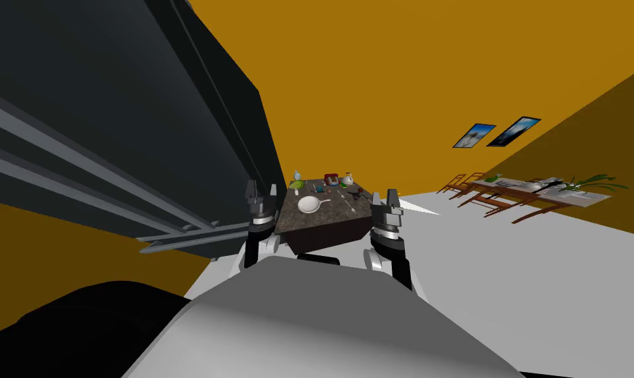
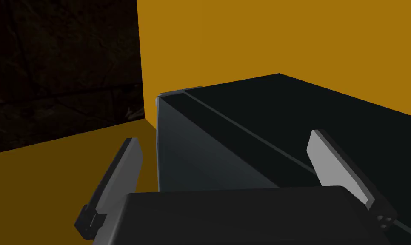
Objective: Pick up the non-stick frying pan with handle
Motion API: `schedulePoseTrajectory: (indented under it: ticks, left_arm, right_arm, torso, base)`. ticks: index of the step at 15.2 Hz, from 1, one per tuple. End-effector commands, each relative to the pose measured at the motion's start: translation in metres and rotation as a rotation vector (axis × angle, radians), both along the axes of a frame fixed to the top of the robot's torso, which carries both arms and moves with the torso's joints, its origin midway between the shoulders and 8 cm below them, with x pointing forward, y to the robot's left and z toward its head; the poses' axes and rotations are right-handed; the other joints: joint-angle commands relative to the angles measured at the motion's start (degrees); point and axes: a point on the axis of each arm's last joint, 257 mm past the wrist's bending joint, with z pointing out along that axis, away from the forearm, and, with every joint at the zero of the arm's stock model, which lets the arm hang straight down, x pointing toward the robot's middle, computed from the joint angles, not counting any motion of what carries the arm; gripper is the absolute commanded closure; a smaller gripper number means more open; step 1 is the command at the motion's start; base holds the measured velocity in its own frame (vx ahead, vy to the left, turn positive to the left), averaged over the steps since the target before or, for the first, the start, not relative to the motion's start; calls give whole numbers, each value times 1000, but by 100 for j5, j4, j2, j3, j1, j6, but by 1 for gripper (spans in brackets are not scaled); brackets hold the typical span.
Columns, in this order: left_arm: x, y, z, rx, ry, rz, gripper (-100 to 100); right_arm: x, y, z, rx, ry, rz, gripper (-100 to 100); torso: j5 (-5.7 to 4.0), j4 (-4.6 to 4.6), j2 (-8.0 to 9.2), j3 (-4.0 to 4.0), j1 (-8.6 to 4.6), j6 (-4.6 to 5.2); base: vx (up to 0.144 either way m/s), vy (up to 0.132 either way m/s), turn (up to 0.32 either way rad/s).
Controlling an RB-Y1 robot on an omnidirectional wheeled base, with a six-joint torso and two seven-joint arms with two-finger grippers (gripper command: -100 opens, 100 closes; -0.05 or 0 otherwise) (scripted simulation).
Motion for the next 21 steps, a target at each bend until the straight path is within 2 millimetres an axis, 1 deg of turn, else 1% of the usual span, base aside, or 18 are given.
schedulePoseTrajectory:
  ticks: [1, 3, 4, 6, 7, 8, 9, 10, 11, 12, 13, 14, 15, 16, 18, 19, 20, 21]
  left_arm:
    - [12, -2, -8, 19, 33, -16, -100]
    - [30, -3, -19, 36, 81, -31, -100]
    - [30, -3, -19, 36, 81, -31, -100]
    - [53, -2, -35, 52, 143, -44, -100]
    - [54, -2, -35, 51, 145, -44, -100]
    - [67, -1, -45, 57, 182, -48, -100]
    - [67, -1, -45, 57, 182, -48, -100]
    - [81, 1, -54, 63, 218, -51, -100]
    - [82, 1, -55, 62, 223, -51, -100]
    - [97, 4, -66, 67, 263, -52, -100]
    - [98, 4, -66, 66, 266, -52, -100]
    - [114, 7, -77, 70, 307, -52, -100]
    - [114, 8, -78, 69, 313, -50, -100]
    - [129, 11, -85, 74, 342, -50, -100]
    - [144, 15, -94, 76, 383, -47, -100]
    - [149, 18, -103, 71, 412, -42, -100]
    - [149, 18, -103, 71, 412, -42, -100]
    - [164, 22, -110, 72, 447, -38, -100]
  right_arm:
    - [0, 0, 0, 0, 0, 0, 0]
    - [0, 0, 0, 0, 0, 0, 0]
    - [0, 0, 0, 0, 0, 0, 0]
    - [0, 0, 0, 0, 0, 0, 0]
    - [0, 0, 0, 0, 0, 0, 0]
    - [0, 0, 0, 0, 0, 0, 0]
    - [0, 0, 0, 0, 0, 0, 0]
    - [0, 0, 0, 0, 0, 0, 0]
    - [0, 0, 0, 0, 0, 0, 0]
    - [0, 0, 0, 0, 0, 0, 0]
    - [0, 0, 0, 0, 0, 0, 0]
    - [0, 0, 0, 0, 0, 0, 0]
    - [0, 0, 0, 0, 0, 0, 0]
    - [0, 0, 0, 0, 0, 0, 0]
    - [0, 0, 0, 0, 0, 0, 0]
    - [0, 0, 0, 0, 0, 0, 0]
    - [0, 0, 0, 0, 0, 0, 0]
    - [0, 0, 0, 0, 0, 0, 0]
  torso:
    - [0, 0, 0, 0, 0, 0]
    - [-3, 2, 12, 6, -21, -1]
    - [-6, 3, 19, 10, -34, 0]
    - [-9, 4, 21, 12, -45, 0]
    - [-10, 4, 15, 9, -50, 0]
    - [-11, 2, 10, 6, -49, 0]
    - [-10, 2, 8, 5, -48, 1]
    - [-10, 1, 6, 4, -45, 0]
    - [-9, 1, 4, 3, -43, 0]
    - [-9, 1, 3, 1, -42, 1]
    - [-9, 0, 1, 0, -42, 0]
    - [-9, 0, 0, 0, -40, 0]
    - [-9, 0, 0, 0, -42, 0]
    - [-10, 0, 1, 1, -44, 0]
    - [-11, 0, 1, 1, -51, 0]
    - [-12, 0, -2, -1, -55, 0]
    - [-12, -1, -3, -2, -56, 0]
    - [-11, -1, -2, -2, -47, 1]
  base:
    - [-26, -33, 62]
    - [-60, -94, 108]
    - [-65, -111, 66]
    - [-41, -120, 94]
    - [-20, -115, 90]
    - [-22, -108, 67]
    - [-20, -97, 61]
    - [-18, -95, 105]
    - [-15, -95, 78]
    - [-13, -95, 94]
    - [-9, -89, 77]
    - [-13, -101, 99]
    - [-21, -108, 90]
    - [-25, -120, 99]
    - [-10, -128, 96]
    - [-6, -131, 99]
    - [-13, -92, 45]
    - [-15, -85, 99]
